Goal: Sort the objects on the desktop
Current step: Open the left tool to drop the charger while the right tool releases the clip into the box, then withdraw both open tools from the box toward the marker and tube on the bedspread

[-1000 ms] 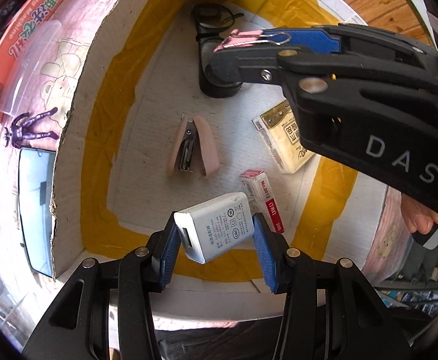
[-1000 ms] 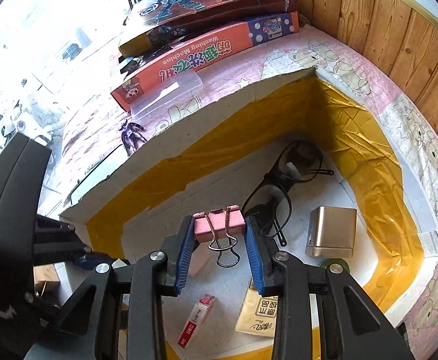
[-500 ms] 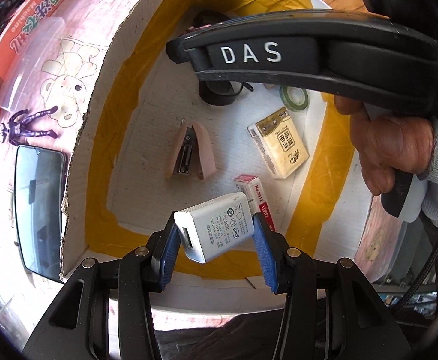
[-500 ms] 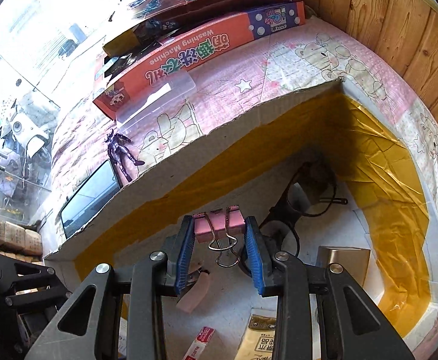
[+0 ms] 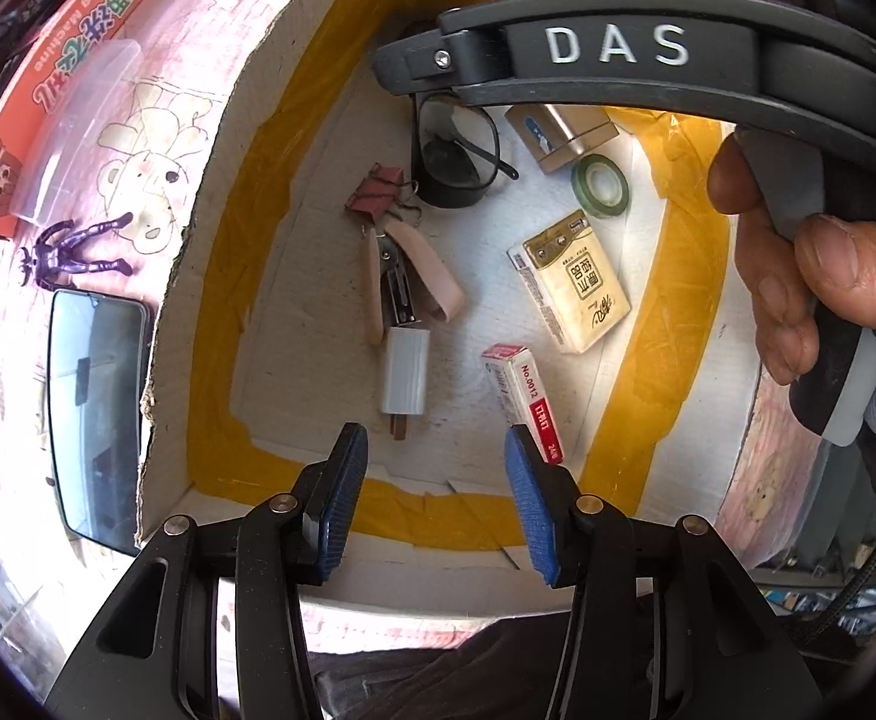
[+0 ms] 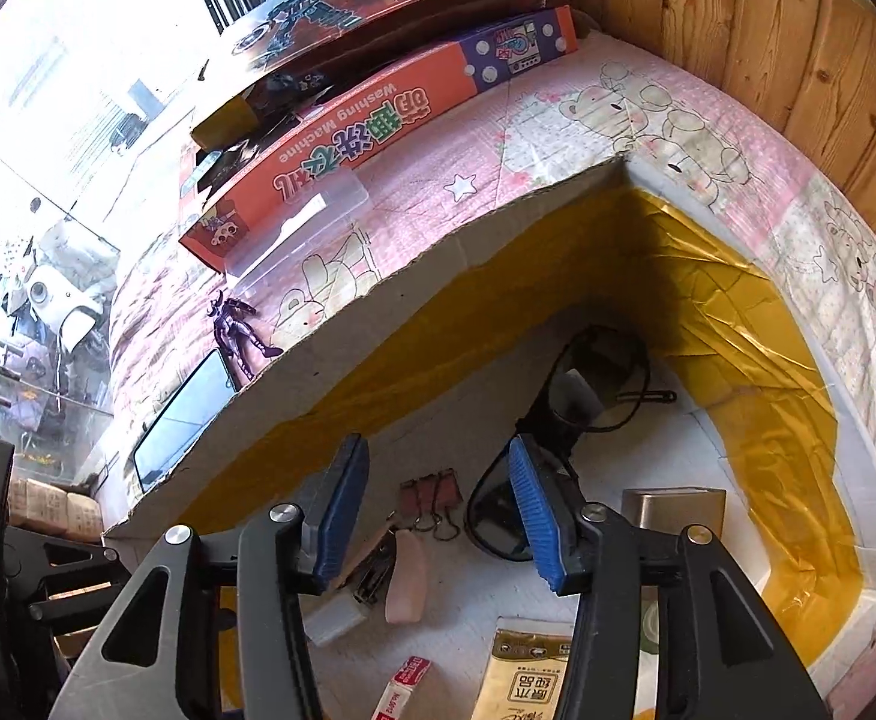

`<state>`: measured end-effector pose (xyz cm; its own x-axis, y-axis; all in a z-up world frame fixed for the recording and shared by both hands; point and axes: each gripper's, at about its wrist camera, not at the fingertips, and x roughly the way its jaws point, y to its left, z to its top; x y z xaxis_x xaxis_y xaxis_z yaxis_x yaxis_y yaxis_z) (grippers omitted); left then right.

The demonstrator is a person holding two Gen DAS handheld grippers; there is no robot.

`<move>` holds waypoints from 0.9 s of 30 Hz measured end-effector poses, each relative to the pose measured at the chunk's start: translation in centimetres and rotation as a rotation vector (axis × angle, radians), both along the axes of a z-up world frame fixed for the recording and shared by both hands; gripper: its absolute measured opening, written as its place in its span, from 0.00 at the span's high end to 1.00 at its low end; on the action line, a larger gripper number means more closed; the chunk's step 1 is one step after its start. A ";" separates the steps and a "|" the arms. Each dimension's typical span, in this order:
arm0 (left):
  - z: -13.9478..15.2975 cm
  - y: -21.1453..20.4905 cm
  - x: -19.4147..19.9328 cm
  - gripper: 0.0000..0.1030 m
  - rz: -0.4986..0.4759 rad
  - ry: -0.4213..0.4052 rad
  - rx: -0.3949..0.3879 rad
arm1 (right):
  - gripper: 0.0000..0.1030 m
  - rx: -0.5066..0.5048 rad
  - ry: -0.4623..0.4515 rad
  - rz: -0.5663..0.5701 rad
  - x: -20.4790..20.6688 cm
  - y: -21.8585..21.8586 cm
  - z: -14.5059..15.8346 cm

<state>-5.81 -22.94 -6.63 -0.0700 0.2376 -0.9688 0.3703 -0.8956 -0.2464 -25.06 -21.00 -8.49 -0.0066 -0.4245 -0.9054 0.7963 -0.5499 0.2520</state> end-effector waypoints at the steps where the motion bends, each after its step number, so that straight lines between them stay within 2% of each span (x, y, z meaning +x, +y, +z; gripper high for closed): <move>1: 0.3 0.1 0.1 0.52 -0.004 0.006 -0.016 | 0.50 -0.002 0.003 -0.004 0.1 0.4 0.3; 7: 2.7 1.2 0.8 0.51 -0.042 0.071 -0.167 | 0.46 -0.013 0.016 -0.005 1.7 2.6 2.0; 12: 4.3 2.7 1.3 0.51 -0.064 0.118 -0.227 | 0.45 -0.009 0.047 0.005 3.7 4.5 3.2; 27: 8.2 5.5 3.3 0.51 -0.084 0.235 -0.274 | 0.44 -0.112 0.146 -0.083 7.6 11.5 7.9</move>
